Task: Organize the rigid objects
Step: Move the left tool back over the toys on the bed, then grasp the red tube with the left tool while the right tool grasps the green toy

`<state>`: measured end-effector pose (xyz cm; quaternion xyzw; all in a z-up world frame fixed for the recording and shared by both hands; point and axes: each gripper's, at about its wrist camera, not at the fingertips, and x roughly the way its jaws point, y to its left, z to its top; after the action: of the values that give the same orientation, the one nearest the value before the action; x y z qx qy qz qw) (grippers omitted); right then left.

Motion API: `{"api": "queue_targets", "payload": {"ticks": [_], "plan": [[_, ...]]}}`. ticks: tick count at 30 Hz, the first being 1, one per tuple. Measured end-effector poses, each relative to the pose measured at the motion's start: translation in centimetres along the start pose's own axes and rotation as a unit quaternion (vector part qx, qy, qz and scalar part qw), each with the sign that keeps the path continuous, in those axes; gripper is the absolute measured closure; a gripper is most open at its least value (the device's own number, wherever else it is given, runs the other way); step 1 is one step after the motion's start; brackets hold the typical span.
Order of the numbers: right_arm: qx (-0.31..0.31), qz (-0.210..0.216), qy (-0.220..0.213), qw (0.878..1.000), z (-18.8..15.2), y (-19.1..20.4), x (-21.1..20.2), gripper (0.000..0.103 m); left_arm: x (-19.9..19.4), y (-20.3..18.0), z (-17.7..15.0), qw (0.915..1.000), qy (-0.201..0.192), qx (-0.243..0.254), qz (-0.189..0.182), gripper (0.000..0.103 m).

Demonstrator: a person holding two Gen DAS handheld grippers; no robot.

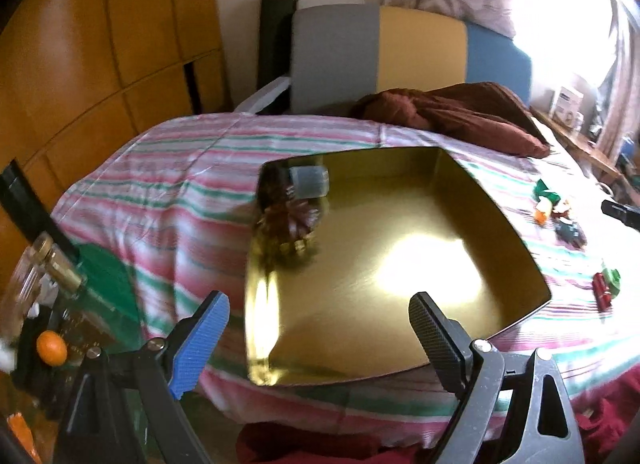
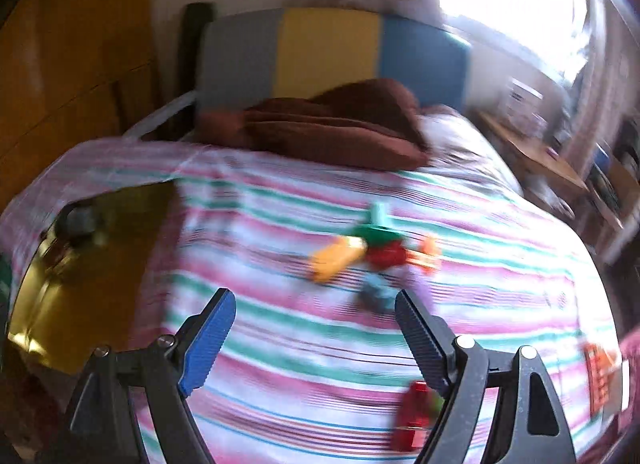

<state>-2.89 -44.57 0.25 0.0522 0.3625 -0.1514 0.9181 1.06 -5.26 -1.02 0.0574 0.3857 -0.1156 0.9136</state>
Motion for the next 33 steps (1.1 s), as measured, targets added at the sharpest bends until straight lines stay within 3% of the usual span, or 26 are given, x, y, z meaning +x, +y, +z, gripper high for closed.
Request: {"api": "queue_targets", "payload": {"ticks": [6, 9, 11, 13, 17, 21, 29, 33], "plan": [[0.145, -0.068, 0.005, 0.987, -1.2, -10.9, 1.3, 0.02, -0.3, -4.3, 1.8, 0.9965, -0.011, 0.054, -0.062, 0.011], [0.216, -0.085, 0.014, 0.973, -3.5, -15.0, 2.1, 0.02, -0.3, -7.8, 2.4, 0.9909, -0.013, 0.095, -0.095, 0.011], [0.276, -0.087, 0.037, 0.957, -4.6, -17.5, 2.5, 0.02, 0.1, -10.4, 2.7, 0.9856, -0.005, 0.116, -0.122, 0.011], [0.313, -0.083, 0.027, 0.946, -4.9, -18.9, 2.1, 0.02, 0.7, -13.2, 3.0, 0.9788, 0.012, 0.131, -0.157, 0.012], [0.341, -0.061, 0.035, 0.938, -5.2, -19.7, 2.4, 0.02, 2.0, -19.0, 2.7, 0.9627, 0.045, 0.166, -0.209, 0.019], [0.349, -0.041, 0.046, 0.935, -5.3, -19.9, 3.1, 0.02, 3.6, -25.1, 1.7, 0.9435, 0.089, 0.2, -0.249, 0.032], [0.344, -0.016, 0.059, 0.937, -5.1, -19.3, 3.9, 0.02, 5.6, -33.0, 0.6, 0.9162, 0.146, 0.216, -0.304, 0.033], [0.348, -0.008, 0.058, 0.936, -5.1, -19.4, 3.9, 0.02, 6.4, -36.6, 0.3, 0.9073, 0.161, 0.231, -0.312, 0.033]]}}
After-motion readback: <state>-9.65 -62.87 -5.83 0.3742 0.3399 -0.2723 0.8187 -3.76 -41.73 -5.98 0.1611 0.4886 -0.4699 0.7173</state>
